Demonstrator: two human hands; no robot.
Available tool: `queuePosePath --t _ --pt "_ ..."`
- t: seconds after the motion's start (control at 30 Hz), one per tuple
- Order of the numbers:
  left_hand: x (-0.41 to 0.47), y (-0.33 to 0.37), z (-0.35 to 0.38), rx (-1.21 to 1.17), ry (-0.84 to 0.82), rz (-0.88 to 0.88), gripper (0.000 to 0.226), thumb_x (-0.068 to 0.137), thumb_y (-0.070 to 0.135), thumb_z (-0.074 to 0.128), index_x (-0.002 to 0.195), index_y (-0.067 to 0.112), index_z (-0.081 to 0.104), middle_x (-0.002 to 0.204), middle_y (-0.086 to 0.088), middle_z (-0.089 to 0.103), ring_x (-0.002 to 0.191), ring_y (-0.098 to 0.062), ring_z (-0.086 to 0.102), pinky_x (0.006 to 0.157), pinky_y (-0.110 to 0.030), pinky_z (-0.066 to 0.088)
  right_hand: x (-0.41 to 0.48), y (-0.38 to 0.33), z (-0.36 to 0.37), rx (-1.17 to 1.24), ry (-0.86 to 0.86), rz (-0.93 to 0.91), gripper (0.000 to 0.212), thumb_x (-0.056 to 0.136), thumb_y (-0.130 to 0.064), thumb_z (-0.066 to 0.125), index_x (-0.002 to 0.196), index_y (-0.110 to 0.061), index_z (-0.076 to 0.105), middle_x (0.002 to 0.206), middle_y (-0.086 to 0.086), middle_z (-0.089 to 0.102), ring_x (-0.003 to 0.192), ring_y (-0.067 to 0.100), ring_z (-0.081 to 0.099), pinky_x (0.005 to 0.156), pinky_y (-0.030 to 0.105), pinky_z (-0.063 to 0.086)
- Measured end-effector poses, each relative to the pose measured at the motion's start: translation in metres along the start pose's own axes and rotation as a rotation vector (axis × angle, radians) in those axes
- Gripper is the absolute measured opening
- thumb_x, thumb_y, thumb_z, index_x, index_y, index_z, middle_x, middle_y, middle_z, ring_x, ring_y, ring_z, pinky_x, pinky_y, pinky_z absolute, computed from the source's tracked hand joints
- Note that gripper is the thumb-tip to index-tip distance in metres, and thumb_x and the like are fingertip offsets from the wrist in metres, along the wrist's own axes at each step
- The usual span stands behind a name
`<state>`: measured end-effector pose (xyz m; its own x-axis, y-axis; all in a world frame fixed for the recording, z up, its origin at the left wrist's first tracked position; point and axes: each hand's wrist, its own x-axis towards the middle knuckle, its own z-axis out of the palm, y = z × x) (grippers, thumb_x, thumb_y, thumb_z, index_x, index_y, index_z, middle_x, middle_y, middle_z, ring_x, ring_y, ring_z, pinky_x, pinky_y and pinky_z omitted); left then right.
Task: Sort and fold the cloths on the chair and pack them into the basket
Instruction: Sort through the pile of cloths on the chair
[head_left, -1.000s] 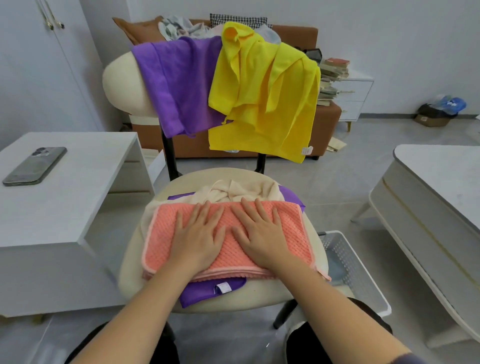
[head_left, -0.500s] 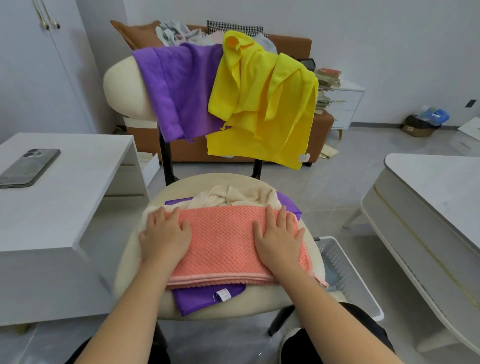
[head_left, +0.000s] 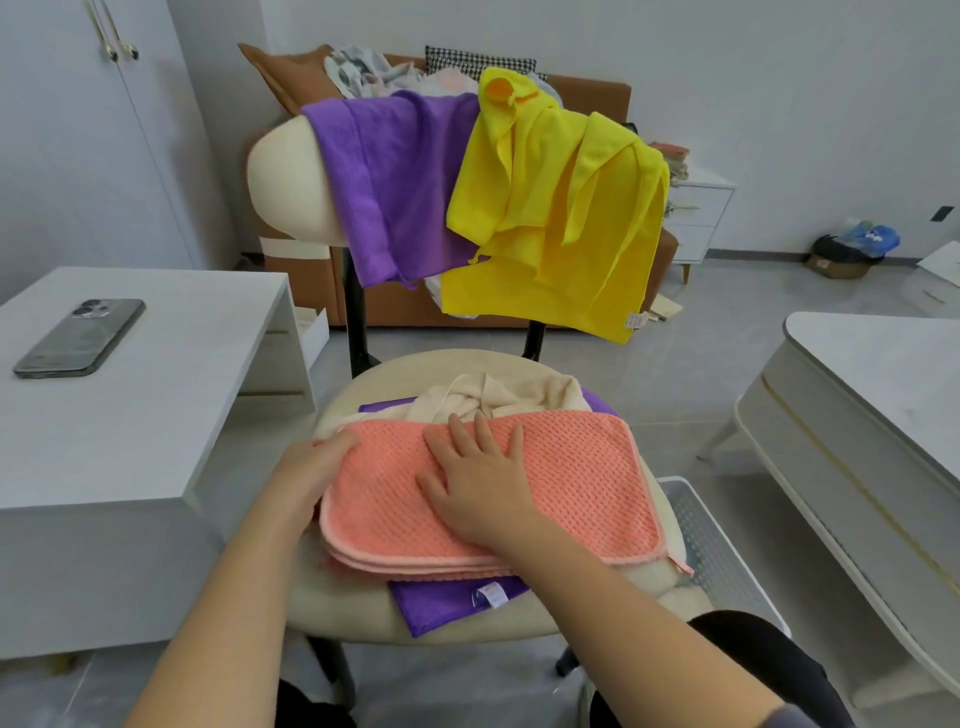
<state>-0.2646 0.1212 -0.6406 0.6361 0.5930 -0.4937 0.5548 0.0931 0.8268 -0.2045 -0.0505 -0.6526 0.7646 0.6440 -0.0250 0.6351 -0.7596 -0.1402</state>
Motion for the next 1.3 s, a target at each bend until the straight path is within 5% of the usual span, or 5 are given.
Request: queuePosePath --t 0.17,0.5,0.63,0.8,1.3 --pt "-0.005 -0.001 -0.009 -0.103 -0.174 -0.079 0.027 0.085 0.034 0.065 0.097 0.009 0.064 0.094 -0.014 0.069 0.088 -0.031 0.065 0.086 -0.042 0.051 -0.001 0.0 0.01 -0.092 0.011 -0.01 0.082 0.078 -0.061 -0.01 0.151 -0.031 0.01 0.16 0.002 0.004 0.147 0.03 -0.004 0.109 0.062 -0.012" --pt "-0.032 0.013 0.016 -0.566 -0.529 0.112 0.034 0.079 0.029 0.062 0.102 0.005 0.065 0.097 -0.014 0.064 0.085 -0.024 0.06 0.084 -0.038 0.047 -0.012 0.014 -0.002 0.442 0.057 -0.023 0.048 0.098 -0.042 0.037 0.145 -0.037 0.031 0.158 -0.006 0.02 0.147 0.017 0.008 0.114 0.045 -0.013" --pt "-0.04 0.016 0.036 -0.818 -0.774 0.174 0.057 0.06 0.028 0.078 0.11 0.0 0.069 0.121 -0.019 0.063 0.11 -0.028 0.062 0.095 -0.039 0.05 -0.024 0.021 -0.025 1.132 0.059 0.069 0.024 0.098 -0.015 0.044 0.099 -0.025 0.065 0.106 -0.005 0.068 0.098 0.0 0.061 0.104 0.028 0.035" --pt "-0.056 0.016 0.077 -0.622 -0.555 0.467 0.039 0.091 -0.011 0.032 0.116 0.006 0.058 0.118 -0.012 0.066 0.115 -0.024 0.06 0.099 -0.033 0.048 -0.027 0.049 -0.053 1.939 -0.175 0.285 0.042 0.098 -0.037 0.038 0.116 -0.009 0.063 0.108 0.009 0.07 0.101 0.017 0.065 0.091 0.03 0.048" --pt "-0.057 0.005 0.114 0.152 -0.132 0.916 0.047 0.09 0.016 0.035 0.135 0.025 0.045 0.134 0.013 0.053 0.125 0.014 0.038 0.1 -0.001 0.024 -0.02 0.076 -0.041 1.808 -0.334 0.39 0.027 0.083 0.004 0.041 0.105 0.003 0.058 0.1 0.021 0.056 0.086 0.029 0.058 0.073 0.035 0.051"
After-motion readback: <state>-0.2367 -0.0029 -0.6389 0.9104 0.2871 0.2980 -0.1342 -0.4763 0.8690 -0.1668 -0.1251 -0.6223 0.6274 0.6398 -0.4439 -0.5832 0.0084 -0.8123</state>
